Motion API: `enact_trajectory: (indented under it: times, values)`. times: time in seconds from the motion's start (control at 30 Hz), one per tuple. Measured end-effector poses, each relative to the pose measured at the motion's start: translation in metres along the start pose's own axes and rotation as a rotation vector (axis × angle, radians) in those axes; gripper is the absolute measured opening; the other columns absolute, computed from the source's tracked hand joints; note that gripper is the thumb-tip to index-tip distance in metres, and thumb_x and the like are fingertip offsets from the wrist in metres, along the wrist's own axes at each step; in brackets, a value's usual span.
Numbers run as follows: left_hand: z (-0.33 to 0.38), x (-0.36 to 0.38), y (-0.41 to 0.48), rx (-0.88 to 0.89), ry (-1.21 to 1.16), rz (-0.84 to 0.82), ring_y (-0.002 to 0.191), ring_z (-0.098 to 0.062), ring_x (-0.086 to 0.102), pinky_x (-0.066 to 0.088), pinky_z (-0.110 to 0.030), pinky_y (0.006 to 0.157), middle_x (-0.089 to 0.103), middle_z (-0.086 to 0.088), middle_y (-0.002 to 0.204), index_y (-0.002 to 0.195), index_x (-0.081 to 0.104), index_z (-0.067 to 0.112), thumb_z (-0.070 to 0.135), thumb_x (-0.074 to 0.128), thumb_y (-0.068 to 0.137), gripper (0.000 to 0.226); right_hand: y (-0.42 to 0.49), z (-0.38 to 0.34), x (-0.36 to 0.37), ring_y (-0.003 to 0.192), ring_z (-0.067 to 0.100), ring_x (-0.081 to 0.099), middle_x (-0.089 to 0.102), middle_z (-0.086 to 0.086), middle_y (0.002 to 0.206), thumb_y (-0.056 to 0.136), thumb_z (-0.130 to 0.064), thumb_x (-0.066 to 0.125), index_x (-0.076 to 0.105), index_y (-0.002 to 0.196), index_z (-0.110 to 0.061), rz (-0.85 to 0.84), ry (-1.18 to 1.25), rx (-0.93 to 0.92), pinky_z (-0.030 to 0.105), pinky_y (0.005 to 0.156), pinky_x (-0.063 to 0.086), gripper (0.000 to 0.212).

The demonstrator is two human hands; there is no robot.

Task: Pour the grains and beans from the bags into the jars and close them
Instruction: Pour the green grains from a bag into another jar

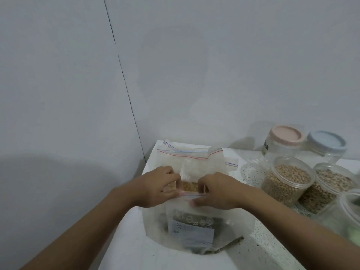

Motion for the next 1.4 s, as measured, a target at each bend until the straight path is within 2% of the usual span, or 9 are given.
enact_trajectory:
  times: [0.17,0.3,0.4,0.5,0.7,0.9,1.23,1.33,1.4]
  values:
    - [0.02,-0.011,0.001,0.051,-0.014,-0.024,0.107,-0.01,0.053,0.044,-0.04,0.099,0.061,0.012,0.113,0.122,0.05,0.041,0.074,0.044,0.094,0.044,-0.006,-0.003,-0.028,0.073,0.01,0.054,0.058,-0.008,0.089,0.08,-0.042,0.083,0.05,0.089,-0.025,0.099,0.122,-0.043,0.025,0.059,0.039,0.039]
    - [0.045,-0.033,0.005,0.091,-0.001,-0.001,0.092,-0.013,0.06,0.05,-0.041,0.085,0.067,0.009,0.098,0.107,0.059,0.032,0.076,0.047,0.089,0.049,-0.014,-0.006,-0.042,0.053,0.004,0.065,0.069,-0.004,0.077,0.075,-0.031,0.089,0.059,0.086,-0.025,0.079,0.248,-0.078,0.029,0.058,0.055,0.033]
    - [0.069,-0.054,0.006,0.161,-0.02,0.047,0.078,-0.013,0.058,0.049,-0.037,0.073,0.065,0.004,0.081,0.089,0.062,0.024,0.066,0.057,0.092,0.042,-0.025,-0.01,-0.057,0.059,0.011,0.068,0.072,0.003,0.069,0.077,-0.028,0.089,0.069,0.079,-0.016,0.081,0.258,-0.168,0.039,0.067,0.057,0.023]
    - [0.089,-0.063,0.006,0.195,-0.104,-0.013,0.07,-0.013,0.062,0.048,-0.031,0.066,0.068,0.002,0.072,0.084,0.065,0.027,0.056,0.065,0.093,0.031,-0.039,-0.007,-0.066,0.063,0.011,0.066,0.073,0.002,0.071,0.08,-0.031,0.086,0.073,0.079,-0.013,0.045,0.269,-0.196,0.031,0.066,0.051,0.022]
    - [0.113,-0.057,0.012,0.167,-0.149,-0.171,0.059,-0.011,0.067,0.046,-0.024,0.067,0.072,0.002,0.065,0.093,0.066,0.029,0.053,0.056,0.1,0.027,-0.06,0.012,-0.063,0.078,-0.001,0.064,0.074,-0.015,0.084,0.084,-0.026,0.081,0.075,0.084,-0.034,-0.074,0.154,-0.187,0.027,0.08,0.052,0.01]
    - [0.134,-0.075,0.026,0.154,-0.179,-0.173,0.061,-0.019,0.071,0.042,-0.014,0.066,0.071,0.001,0.062,0.094,0.065,0.026,0.045,0.052,0.104,0.025,-0.069,0.034,-0.097,0.077,0.019,0.066,0.071,0.003,0.078,0.086,-0.023,0.077,0.074,0.083,-0.017,0.256,0.111,-0.166,0.044,0.077,0.053,0.008]
    - [0.164,-0.138,0.031,0.146,-0.477,0.134,0.046,-0.024,0.06,0.051,-0.026,0.059,0.066,-0.016,0.058,0.091,0.074,0.006,0.032,0.06,0.102,0.031,-0.109,0.05,-0.165,0.084,0.01,0.062,0.071,-0.009,0.085,0.087,-0.017,0.078,0.075,0.09,-0.022,0.772,0.181,-0.245,0.021,0.074,0.045,0.006]
    - [0.176,-0.143,0.033,0.122,-0.567,0.158,0.051,-0.026,0.063,0.053,-0.027,0.063,0.065,-0.023,0.062,0.093,0.073,0.003,0.024,0.059,0.102,0.027,-0.12,0.052,-0.179,0.084,0.014,0.065,0.073,-0.008,0.087,0.087,-0.013,0.076,0.076,0.092,-0.02,0.885,0.177,-0.265,0.036,0.079,0.05,0.008]
    - [0.18,-0.141,0.036,0.092,-0.579,0.2,0.054,-0.018,0.062,0.049,-0.016,0.061,0.065,-0.014,0.06,0.092,0.074,0.002,0.021,0.059,0.102,0.025,-0.125,0.057,-0.183,0.087,0.015,0.066,0.074,-0.009,0.089,0.087,-0.011,0.075,0.078,0.093,-0.019,0.938,0.192,-0.266,0.038,0.081,0.051,0.01]
Point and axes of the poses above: each hand's wrist, its own y-axis towards the middle knuckle, its own x-axis out of the palm, z = x × y, the point moved 9 cm from there along y, towards the middle knuckle
